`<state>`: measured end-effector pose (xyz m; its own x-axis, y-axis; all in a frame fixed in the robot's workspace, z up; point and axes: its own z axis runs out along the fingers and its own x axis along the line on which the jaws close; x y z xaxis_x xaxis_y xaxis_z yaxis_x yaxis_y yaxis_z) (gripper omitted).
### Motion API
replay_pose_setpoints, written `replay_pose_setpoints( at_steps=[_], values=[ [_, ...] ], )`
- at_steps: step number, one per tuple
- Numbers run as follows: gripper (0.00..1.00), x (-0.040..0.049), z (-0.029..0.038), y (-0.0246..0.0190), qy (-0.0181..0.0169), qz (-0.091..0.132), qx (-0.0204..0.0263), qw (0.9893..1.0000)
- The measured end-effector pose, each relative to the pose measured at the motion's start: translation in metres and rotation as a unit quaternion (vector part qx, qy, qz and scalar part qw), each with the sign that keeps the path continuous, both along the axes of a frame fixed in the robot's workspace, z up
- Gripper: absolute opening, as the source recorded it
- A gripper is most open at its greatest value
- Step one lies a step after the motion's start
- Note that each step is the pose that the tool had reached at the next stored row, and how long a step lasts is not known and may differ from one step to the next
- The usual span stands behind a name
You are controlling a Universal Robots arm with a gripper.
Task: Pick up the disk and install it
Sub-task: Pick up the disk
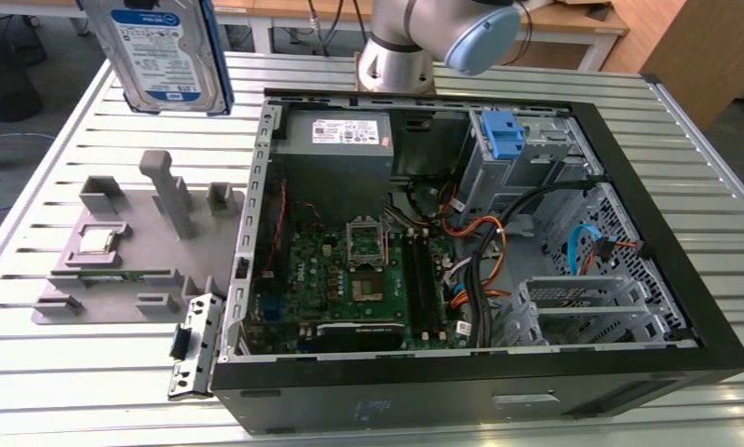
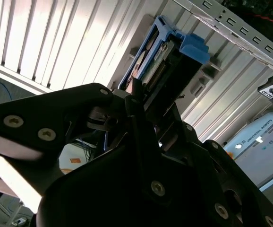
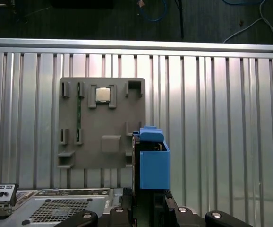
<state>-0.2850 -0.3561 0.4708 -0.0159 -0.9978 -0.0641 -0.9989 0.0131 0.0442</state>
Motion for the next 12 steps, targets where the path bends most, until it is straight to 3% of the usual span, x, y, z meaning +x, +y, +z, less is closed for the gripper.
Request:
replay_pose_setpoints(
  at_steps=[9, 12],
  values=[
    [0.35, 0.0288, 0.0000, 0.0000, 0.0000, 0.000, 0.0000, 1.0000],
    [0.35, 0.0334, 0.0000, 0.0000, 0.0001, 0.000, 0.0000, 1.0000]
  ],
)
